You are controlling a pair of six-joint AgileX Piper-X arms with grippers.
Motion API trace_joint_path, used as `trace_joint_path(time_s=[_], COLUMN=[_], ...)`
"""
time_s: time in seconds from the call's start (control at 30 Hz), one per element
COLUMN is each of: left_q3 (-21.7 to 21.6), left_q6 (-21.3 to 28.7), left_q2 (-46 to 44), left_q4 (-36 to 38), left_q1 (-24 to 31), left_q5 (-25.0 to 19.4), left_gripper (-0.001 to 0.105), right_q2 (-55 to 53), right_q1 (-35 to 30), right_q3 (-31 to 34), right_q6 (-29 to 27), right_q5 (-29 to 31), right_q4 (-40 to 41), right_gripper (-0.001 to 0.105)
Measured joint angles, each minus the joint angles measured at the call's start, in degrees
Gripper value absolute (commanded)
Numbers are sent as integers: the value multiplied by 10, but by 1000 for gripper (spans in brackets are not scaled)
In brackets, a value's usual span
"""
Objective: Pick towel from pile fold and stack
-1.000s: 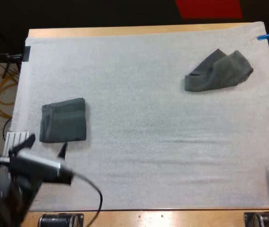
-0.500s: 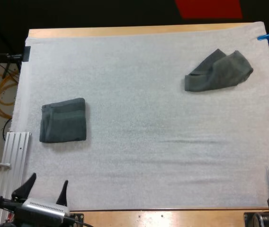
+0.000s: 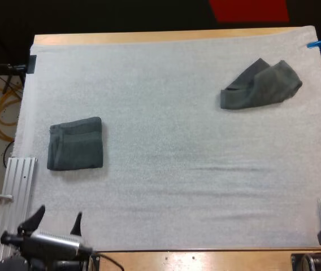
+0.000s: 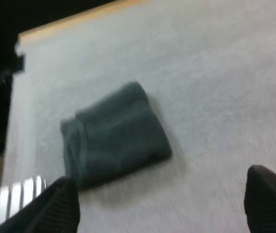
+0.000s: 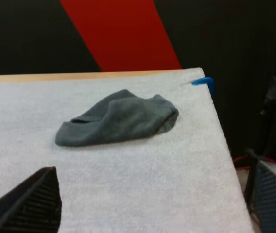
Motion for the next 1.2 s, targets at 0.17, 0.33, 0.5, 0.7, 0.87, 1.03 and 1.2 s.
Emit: trace_joint_path(time_s=[0.17,0.33,0.5,0.7,0.87,1.03,1.2], left_q3=[69,113,112,112,112,112,112], left_q6=[-10,-45,-52,-53,-53,-54,-54], left_q2=[0,2,2,2,2,2,2], left_q4=[-78,-80,-94,-94,-94,-94,-94], left_q1=[0,0,0,0,0,0,0], left_q5=[0,-2,-1,-1,-1,-1,-1], left_gripper=[67,67,67,67,67,67,67], right_q2=[0,0,1,1,1,1,1], right_q1=[0,0,0,0,0,0,0], right_q3=[60,109,120,120,120,120,120], right_q6=[0,0,0,0,0,0,0], right_q5=[-47,-65,-66,-66,-65,-65,-65], right_q4=[-2,-8,-25,-28,-28,-28,-28], right_gripper=[78,78,78,78,78,78,78])
